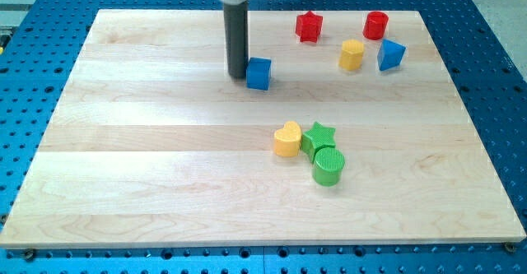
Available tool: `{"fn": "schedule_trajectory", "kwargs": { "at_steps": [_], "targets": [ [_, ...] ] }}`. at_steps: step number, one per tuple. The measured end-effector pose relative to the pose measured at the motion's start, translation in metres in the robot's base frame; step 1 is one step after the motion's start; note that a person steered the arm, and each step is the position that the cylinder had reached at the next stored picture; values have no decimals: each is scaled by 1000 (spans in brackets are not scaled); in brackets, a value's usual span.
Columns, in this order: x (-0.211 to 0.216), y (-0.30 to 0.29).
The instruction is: Place the cube to the right of the hexagon
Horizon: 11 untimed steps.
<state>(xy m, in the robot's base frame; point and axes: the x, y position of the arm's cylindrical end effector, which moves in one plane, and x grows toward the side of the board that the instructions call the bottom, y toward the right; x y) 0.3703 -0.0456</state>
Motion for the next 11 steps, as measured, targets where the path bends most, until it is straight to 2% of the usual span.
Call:
{"fn": "schedule_trajectory", "kwargs": {
  "at_steps": [2, 3, 4, 5, 6, 7, 8, 9, 11],
  "targets": [
    [10, 0],
    [-36, 41],
    [-28, 15],
    [25, 24],
    [0, 58],
    [-5, 47],
    [-27, 74],
    [-37, 49],
    [-45, 44]
  ]
}}
